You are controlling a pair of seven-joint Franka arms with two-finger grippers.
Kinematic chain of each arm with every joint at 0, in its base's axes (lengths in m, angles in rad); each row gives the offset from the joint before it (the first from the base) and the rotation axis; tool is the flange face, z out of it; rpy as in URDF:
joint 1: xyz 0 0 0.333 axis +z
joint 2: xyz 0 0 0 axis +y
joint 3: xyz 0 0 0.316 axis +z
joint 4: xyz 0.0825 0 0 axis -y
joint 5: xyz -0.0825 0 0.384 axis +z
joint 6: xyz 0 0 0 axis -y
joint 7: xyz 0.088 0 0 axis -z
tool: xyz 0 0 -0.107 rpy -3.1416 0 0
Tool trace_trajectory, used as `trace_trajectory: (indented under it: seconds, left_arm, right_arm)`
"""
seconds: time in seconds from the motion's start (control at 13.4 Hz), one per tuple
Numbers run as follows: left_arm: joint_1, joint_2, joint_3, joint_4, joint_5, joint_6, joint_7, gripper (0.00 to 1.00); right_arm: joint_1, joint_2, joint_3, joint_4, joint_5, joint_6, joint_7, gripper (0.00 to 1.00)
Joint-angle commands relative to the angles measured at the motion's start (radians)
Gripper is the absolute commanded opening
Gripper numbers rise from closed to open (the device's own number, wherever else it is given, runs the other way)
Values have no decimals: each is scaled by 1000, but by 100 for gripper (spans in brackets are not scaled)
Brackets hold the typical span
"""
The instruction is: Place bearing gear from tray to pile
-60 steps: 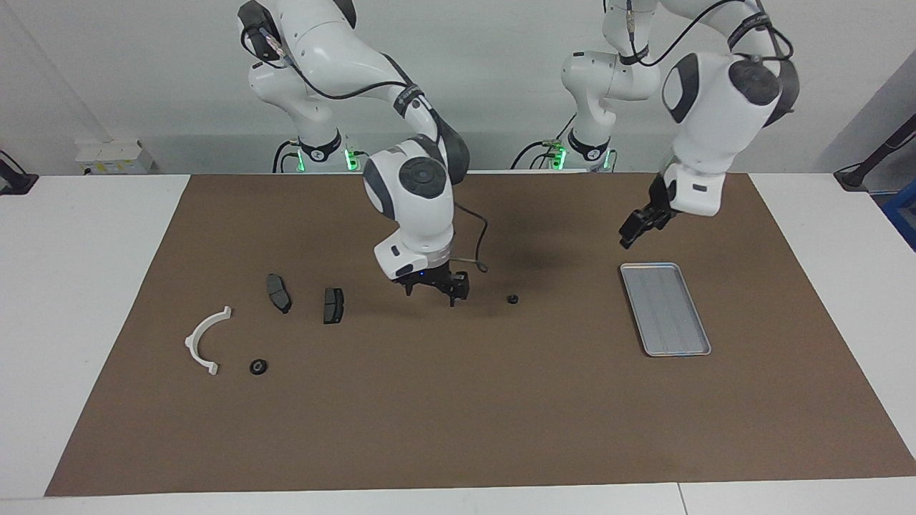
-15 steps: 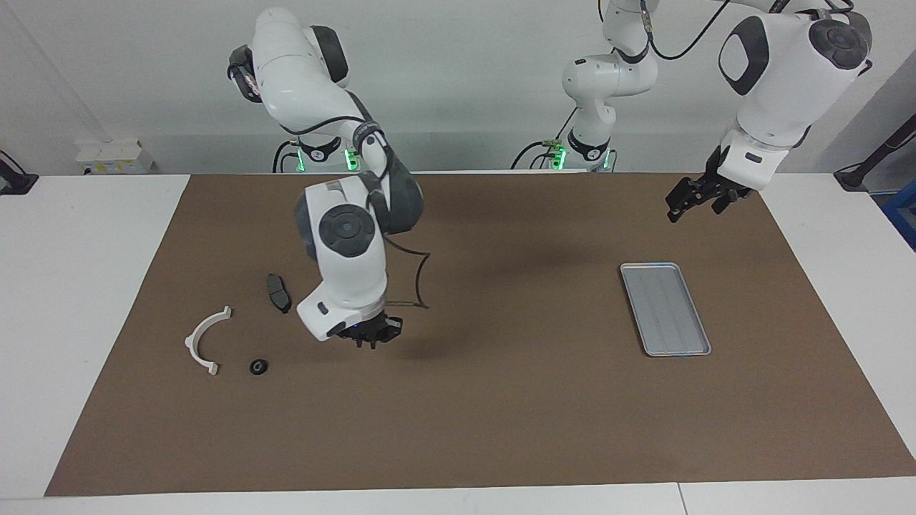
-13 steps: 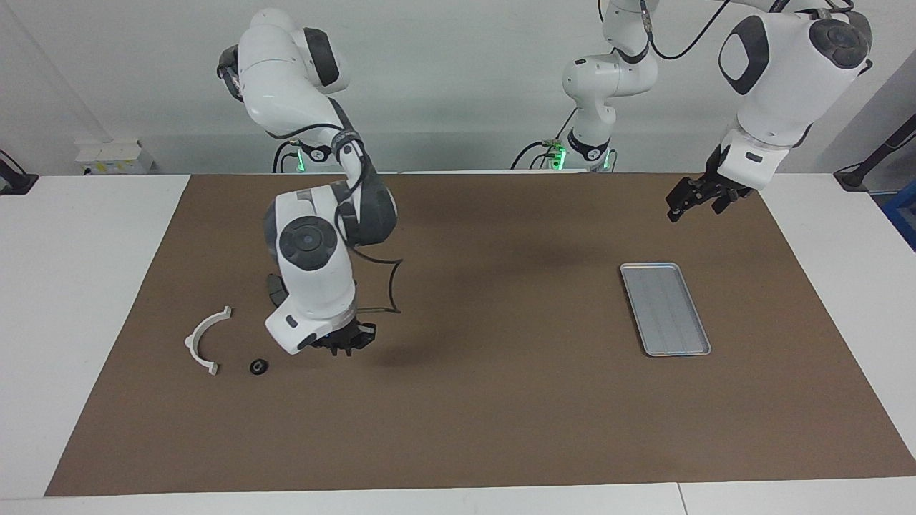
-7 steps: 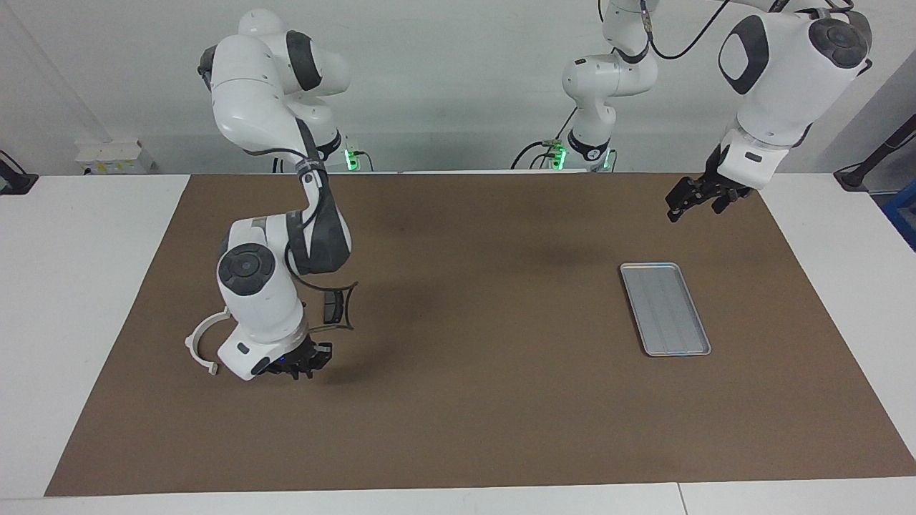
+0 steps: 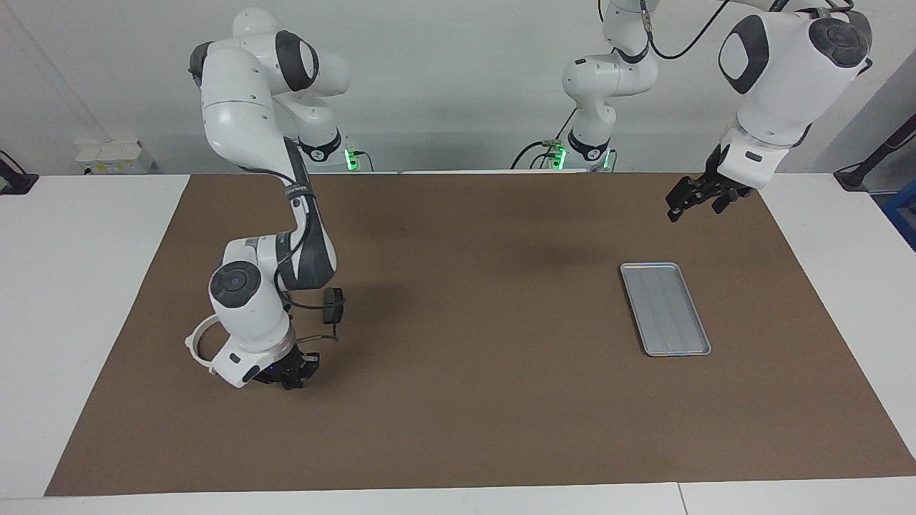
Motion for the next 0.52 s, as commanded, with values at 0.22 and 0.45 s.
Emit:
trace_trajectory:
  seconds: [0.22,0.45]
  left_arm:
    - [-13,-9,9,7,17,-15,-3,100]
    - [-13,-9,9,7,17,-15,-2,100]
  right_arm:
    - [-10,-45,13,-38,19,4,1,100]
    - [-7,-73,13,-38,17,-7,1,100]
